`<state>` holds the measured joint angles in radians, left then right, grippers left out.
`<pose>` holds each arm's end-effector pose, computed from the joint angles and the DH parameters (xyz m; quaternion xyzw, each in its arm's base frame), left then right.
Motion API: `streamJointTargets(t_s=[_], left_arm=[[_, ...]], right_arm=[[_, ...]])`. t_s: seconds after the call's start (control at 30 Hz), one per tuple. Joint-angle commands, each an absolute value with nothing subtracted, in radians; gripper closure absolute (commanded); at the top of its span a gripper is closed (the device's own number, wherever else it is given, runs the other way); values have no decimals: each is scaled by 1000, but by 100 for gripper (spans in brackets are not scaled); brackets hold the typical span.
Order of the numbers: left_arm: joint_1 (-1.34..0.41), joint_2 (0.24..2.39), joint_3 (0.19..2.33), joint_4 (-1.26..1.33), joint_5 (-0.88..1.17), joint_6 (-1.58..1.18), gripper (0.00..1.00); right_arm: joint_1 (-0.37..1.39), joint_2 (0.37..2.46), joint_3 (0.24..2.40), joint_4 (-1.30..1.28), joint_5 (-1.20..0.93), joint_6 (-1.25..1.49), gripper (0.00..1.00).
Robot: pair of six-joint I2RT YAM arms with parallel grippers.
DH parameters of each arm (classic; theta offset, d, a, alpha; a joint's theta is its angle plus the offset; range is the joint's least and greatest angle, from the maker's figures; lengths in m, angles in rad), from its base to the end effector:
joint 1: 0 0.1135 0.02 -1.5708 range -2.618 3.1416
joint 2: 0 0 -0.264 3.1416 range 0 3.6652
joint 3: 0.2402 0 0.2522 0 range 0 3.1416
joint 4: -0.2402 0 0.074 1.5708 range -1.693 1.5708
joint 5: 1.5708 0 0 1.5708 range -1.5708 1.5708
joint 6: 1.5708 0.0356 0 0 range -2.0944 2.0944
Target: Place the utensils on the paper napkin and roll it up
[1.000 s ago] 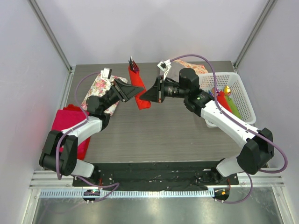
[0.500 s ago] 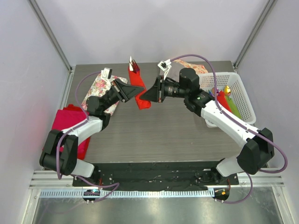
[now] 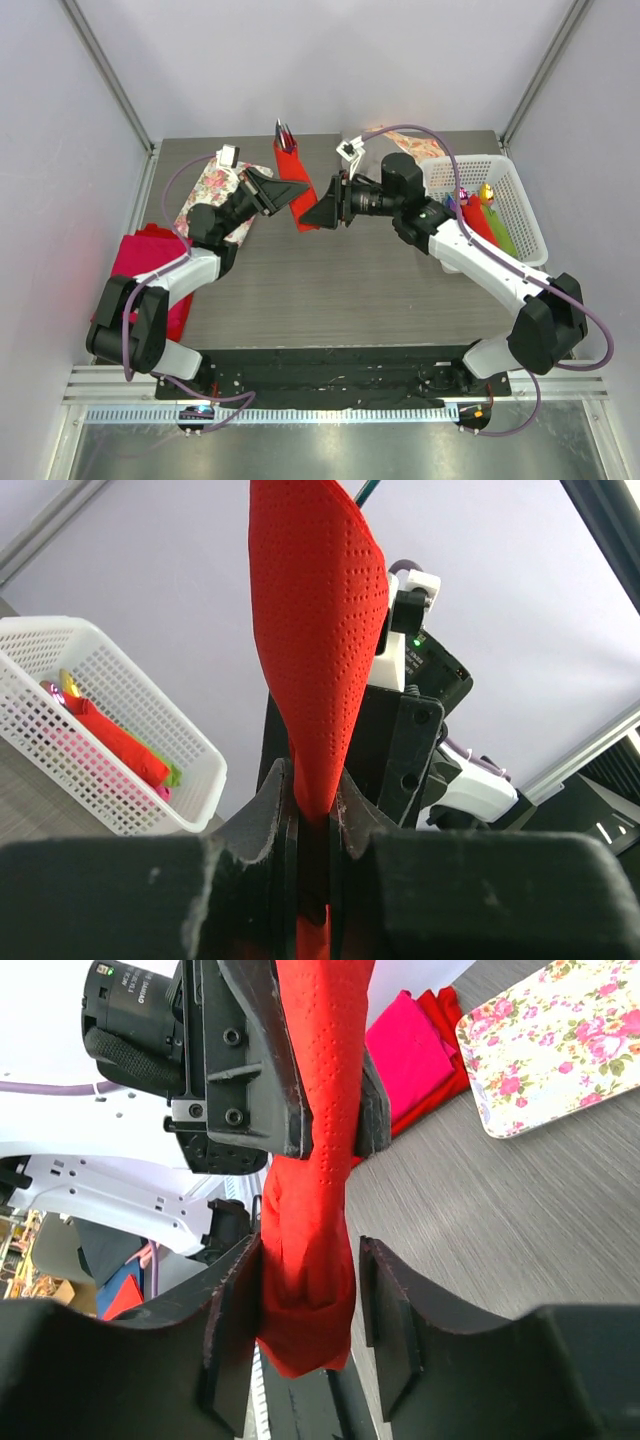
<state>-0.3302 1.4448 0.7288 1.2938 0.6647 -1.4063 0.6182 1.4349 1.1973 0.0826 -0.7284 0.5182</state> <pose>0.2733 -0.1169 0.3156 0.0156 0.5337 -0.7348 0.4184 0.2599 0.2139 0.3602 -0.2668 0.6974 0.5550 0.3665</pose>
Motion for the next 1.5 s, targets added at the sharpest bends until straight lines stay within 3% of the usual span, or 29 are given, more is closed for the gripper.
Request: streamJointTargets(t_s=[0.0,0.1,0.2,0.23,0.27,0.3,0.4,0.67,1.07,1.47], left_arm=[[-331,1433,779,1466,617,-1397,100],[-330,1437,785,1468,614,-1397,100],[-330,1439,785,1468,612,-1393,100],[-331,1440,787,1468,614,-1393,100],[-330,1445,785,1467,611,-1391,100],[-330,1445,787,1466,621,-1393,100],[-330,1453,782,1466,653,-1393,100],[-330,1440,755,1465,692,-1388,100],[-342,1447,785,1465,710,-1397,100],[-359,1451,775,1465,735,-1376,100]], right_arm=[[621,1401,1183,126,-759,508,61],[621,1399,1174,136,-772,506,96],[620,1394,1178,137,-776,503,99],[621,1394,1178,132,-779,502,96],[620,1394,1181,121,-781,496,85],[620,1393,1189,92,-781,482,57],[612,1356,1190,61,-744,468,34],[549,1333,1242,58,-707,508,32],[551,1408,1290,110,-749,535,39],[522,1439,1324,230,-758,684,39]])
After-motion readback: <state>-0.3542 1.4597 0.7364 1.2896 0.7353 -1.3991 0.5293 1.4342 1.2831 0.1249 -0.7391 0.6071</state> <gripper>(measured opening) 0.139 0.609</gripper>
